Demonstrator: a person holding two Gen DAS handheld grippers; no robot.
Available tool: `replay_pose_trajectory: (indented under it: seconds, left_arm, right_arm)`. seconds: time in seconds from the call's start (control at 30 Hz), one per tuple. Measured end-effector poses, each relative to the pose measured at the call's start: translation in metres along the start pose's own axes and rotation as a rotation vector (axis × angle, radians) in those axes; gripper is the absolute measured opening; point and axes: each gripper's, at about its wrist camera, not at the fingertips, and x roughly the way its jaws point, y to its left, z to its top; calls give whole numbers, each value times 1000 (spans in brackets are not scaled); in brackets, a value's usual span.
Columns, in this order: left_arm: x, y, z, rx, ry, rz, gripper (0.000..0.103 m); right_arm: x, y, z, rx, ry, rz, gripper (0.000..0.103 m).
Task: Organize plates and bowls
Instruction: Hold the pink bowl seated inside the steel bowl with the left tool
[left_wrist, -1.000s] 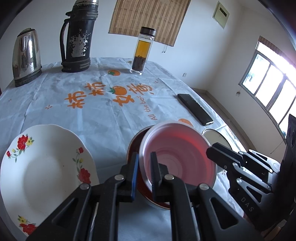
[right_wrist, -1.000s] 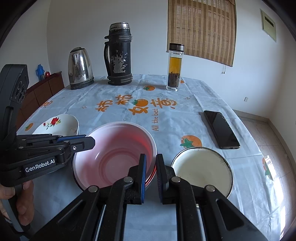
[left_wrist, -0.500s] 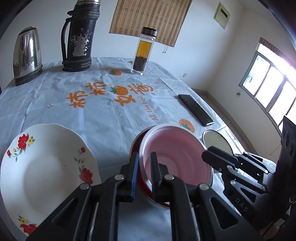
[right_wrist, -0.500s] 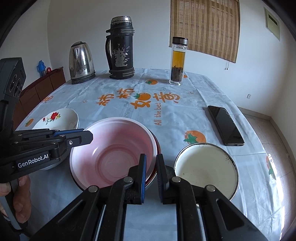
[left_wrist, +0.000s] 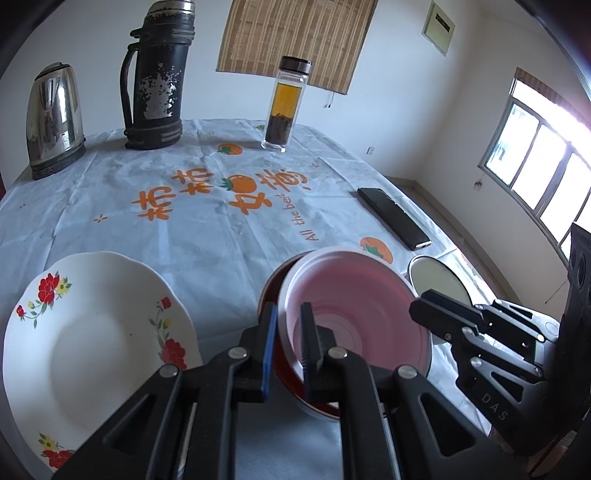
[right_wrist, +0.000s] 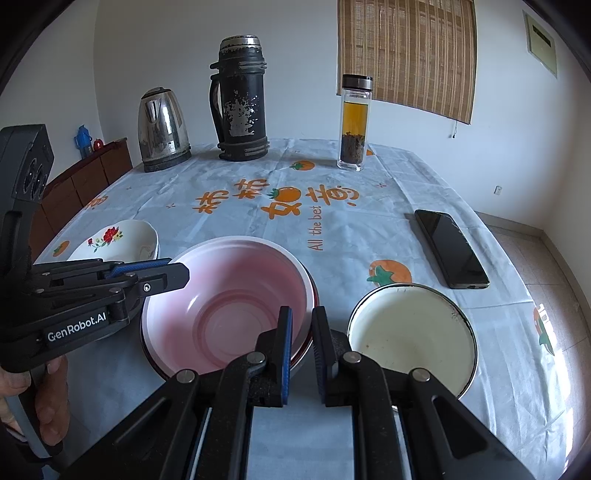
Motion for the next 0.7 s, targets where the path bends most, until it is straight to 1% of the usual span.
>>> replay_pose_trajectory:
  seconds: [0.2,0.47,0.7]
  left_arm:
    - [2,3,1,-12,-7,-20,9]
    - [3,2,0,-1,-21,3,9]
    - [3,1,0,4,-25,7,10]
  right_arm:
    - [-1,-1,-2,5,3,3,13]
    - [-2,-1,-3,7,4,14,13]
    - [-2,0,-4,9,3,15,13]
